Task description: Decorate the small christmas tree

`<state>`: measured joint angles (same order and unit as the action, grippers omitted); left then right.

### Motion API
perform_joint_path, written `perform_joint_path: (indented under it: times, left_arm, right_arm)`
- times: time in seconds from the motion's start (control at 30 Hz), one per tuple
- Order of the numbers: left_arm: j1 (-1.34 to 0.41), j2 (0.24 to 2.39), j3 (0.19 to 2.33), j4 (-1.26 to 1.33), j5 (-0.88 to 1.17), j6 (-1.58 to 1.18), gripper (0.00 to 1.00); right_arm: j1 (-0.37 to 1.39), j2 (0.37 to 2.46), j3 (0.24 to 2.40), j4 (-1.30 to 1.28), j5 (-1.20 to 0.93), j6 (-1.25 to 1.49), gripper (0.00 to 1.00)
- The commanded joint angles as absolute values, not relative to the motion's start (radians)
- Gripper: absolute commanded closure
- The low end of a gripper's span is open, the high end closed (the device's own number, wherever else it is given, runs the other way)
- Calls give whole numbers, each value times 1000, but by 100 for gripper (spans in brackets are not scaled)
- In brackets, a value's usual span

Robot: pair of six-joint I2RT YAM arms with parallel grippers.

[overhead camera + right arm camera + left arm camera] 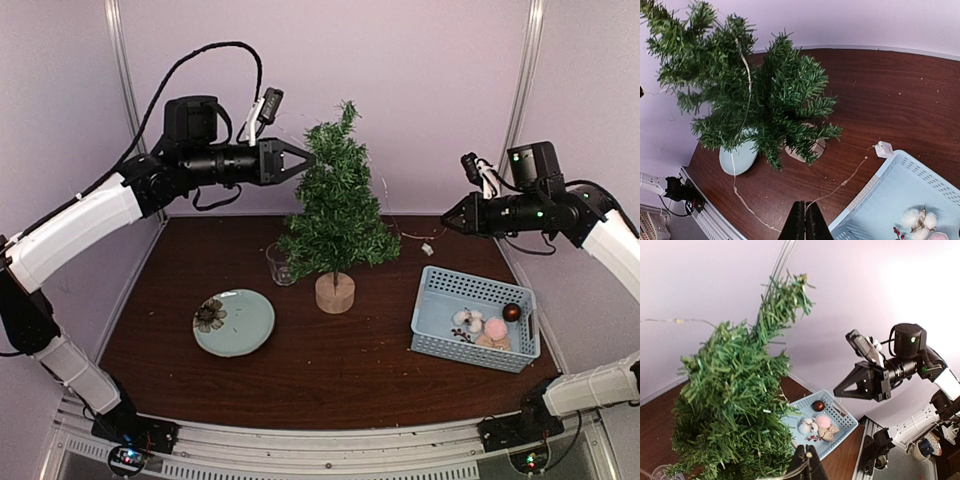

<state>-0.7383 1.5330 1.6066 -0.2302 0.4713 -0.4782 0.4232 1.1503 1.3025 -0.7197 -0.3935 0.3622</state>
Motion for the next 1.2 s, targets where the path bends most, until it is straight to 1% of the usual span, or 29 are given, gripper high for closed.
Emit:
perform_joint_path:
  times: [0.0,0.23,0.37,0.5,0.87,0.9,0.93,1.0,1.03,1.17]
  left_arm:
    - [-733,1571,1648,-164,403,-472,100]
    - [-733,1609,1623,-84,350,-471,100]
    - [-736,1612,1587,32,350,-482,100]
    - [-743,1615,1533,90,318,-467,100]
    - [-768,1637,1496,24,310,-386,100]
    - [-769,1630,1494,10,308,-383,98]
    - [-769,1623,1492,-9,307,-379,94]
    - [-770,1599,1478,-43,306,-369,78]
    - [-770,1583,1463,-53,302,-364,72]
    - [-769,1506,1412,-98,268,-349,59]
  right_arm:
    - [481,1111,1307,-785,-409,351,100]
    - [576,1115,1331,-839,-438,351,100]
    - [620,1129,1335,-829,-430,359,100]
    - [651,1152,1353,-790,-428,375,100]
    - [709,1227,1399,-689,-451,424,100]
    - [713,1232,1398,-676,-454,431,100]
    - [717,1235,1394,-660,-456,441,100]
    - [722,1243,1389,-641,-457,457,100]
    - [723,1245,1389,-637,-456,460,100]
    - [726,1250,1381,-619,-452,475,100]
